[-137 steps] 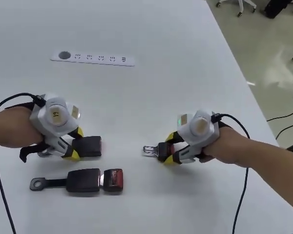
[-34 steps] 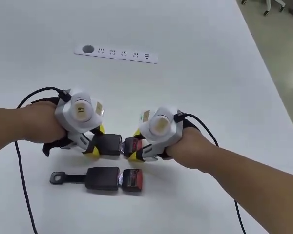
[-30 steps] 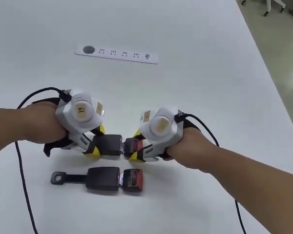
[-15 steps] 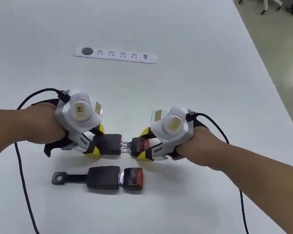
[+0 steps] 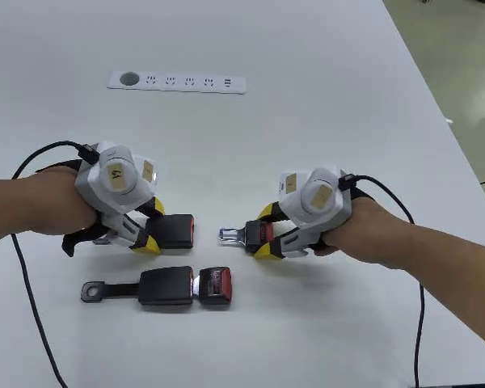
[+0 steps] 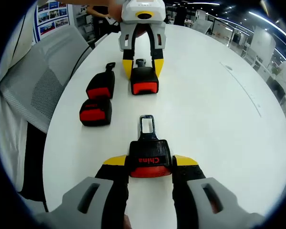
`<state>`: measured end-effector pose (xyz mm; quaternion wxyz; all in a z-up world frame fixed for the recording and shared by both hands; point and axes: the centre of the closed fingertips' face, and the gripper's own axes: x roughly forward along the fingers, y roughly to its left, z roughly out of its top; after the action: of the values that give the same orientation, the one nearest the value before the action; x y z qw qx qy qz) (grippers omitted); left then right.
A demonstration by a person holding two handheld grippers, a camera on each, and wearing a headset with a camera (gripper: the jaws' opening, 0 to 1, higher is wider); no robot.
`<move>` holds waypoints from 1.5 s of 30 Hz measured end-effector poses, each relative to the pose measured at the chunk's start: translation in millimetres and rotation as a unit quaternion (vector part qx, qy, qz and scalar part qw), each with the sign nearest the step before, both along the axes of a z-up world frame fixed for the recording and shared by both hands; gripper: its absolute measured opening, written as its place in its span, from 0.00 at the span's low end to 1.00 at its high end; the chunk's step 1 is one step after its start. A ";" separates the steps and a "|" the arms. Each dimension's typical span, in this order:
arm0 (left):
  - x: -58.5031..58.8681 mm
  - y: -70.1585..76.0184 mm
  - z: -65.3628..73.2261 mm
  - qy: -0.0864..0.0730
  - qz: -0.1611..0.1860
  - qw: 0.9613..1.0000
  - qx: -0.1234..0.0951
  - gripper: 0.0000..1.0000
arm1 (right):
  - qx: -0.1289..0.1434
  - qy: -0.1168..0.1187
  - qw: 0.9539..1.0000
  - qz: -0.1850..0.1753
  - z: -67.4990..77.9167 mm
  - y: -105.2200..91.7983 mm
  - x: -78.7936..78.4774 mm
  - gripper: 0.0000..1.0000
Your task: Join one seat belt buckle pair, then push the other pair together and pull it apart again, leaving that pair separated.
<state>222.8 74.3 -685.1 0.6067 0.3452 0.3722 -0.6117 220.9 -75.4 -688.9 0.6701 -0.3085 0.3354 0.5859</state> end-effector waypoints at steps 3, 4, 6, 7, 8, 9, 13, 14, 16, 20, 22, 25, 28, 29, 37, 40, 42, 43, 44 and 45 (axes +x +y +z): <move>0.1 0.0 -0.2 0.000 0.004 1.000 -0.003 0.32 | -0.007 0.004 1.000 0.001 -3.7 -18.0 3.3 0.34; 0.1 -0.1 -0.2 0.000 0.004 1.000 -0.003 0.32 | -0.009 0.004 1.000 0.002 -4.4 -22.0 3.9 0.34; 0.6 0.1 -1.0 -0.002 0.004 1.000 -0.002 0.32 | -0.015 0.007 1.000 0.005 -3.0 -30.4 2.7 0.34; 0.9 0.1 -1.3 -0.002 0.005 1.000 -0.001 0.32 | -0.018 0.008 1.000 0.004 -2.6 -34.0 2.7 0.34; 1.5 0.3 -1.8 -0.004 0.004 1.000 0.000 0.32 | -0.024 0.012 1.000 0.002 -2.7 -40.3 1.9 0.34; 1.8 0.3 -2.1 -0.005 0.003 1.000 0.001 0.32 | -0.025 0.013 1.000 0.001 -1.9 -43.0 1.2 0.34; 1.3 -1.2 -1.5 -0.006 0.006 1.000 0.004 0.33 | -0.024 0.015 1.000 -0.010 -3.2 -48.4 1.0 0.34; 1.6 -1.2 -1.7 -0.004 0.008 1.000 0.004 0.33 | -0.023 0.015 1.000 -0.011 -3.0 -47.8 1.2 0.34; 1.2 -1.6 -1.4 -0.005 0.007 1.000 0.005 0.33 | -0.025 0.014 1.000 -0.009 -3.5 -47.6 0.9 0.34; 1.5 -2.5 -1.6 -0.005 0.004 1.000 0.012 0.33 | -0.031 0.013 0.999 -0.026 -3.3 -50.2 4.9 0.39; 1.5 -2.6 -1.7 -0.006 0.003 1.000 0.015 0.33 | -0.031 0.013 0.999 -0.022 -3.8 -49.6 6.0 0.40; -0.1 -4.0 0.0 -0.005 0.006 1.000 0.020 0.33 | -0.039 0.009 0.999 -0.015 -3.0 -48.3 4.2 0.39; 0.7 -5.9 -0.2 -0.006 0.023 1.000 0.010 0.34 | -0.049 -0.002 0.998 -0.027 -2.7 -49.5 7.1 0.42; 1.1 -4.6 -0.9 -0.008 0.024 1.000 0.008 0.34 | -0.050 -0.005 0.998 -0.029 -1.8 -48.9 6.8 0.43; 4.0 -1.1 6.8 -0.034 0.063 0.997 -0.005 0.56 | -0.019 -0.020 0.995 -0.096 17.6 -40.8 5.5 0.53; 5.9 -1.5 20.6 -0.049 0.091 0.994 -0.031 0.56 | -0.007 -0.021 0.994 -0.104 28.2 -33.6 -4.0 0.59; 1.2 0.4 28.4 -0.056 0.105 0.992 -0.048 0.58 | 0.001 -0.029 0.994 -0.106 32.5 -25.1 -12.7 0.60; -1.8 1.3 29.2 -0.058 0.108 0.991 -0.050 0.59 | 0.007 -0.028 0.994 -0.108 33.6 -22.1 -14.8 0.61; -8.7 0.9 33.5 -0.063 0.110 0.990 -0.055 0.61 | 0.017 -0.026 0.993 -0.116 36.2 -16.5 -19.0 0.62; -13.1 1.4 35.3 -0.065 0.113 0.990 -0.057 0.62 | 0.025 -0.029 0.992 -0.123 40.1 -13.1 -22.2 0.64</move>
<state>209.7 75.7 -649.7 0.7136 0.3046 0.3330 -0.5358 198.6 -88.5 -648.8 0.7537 -0.2649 0.3370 0.4982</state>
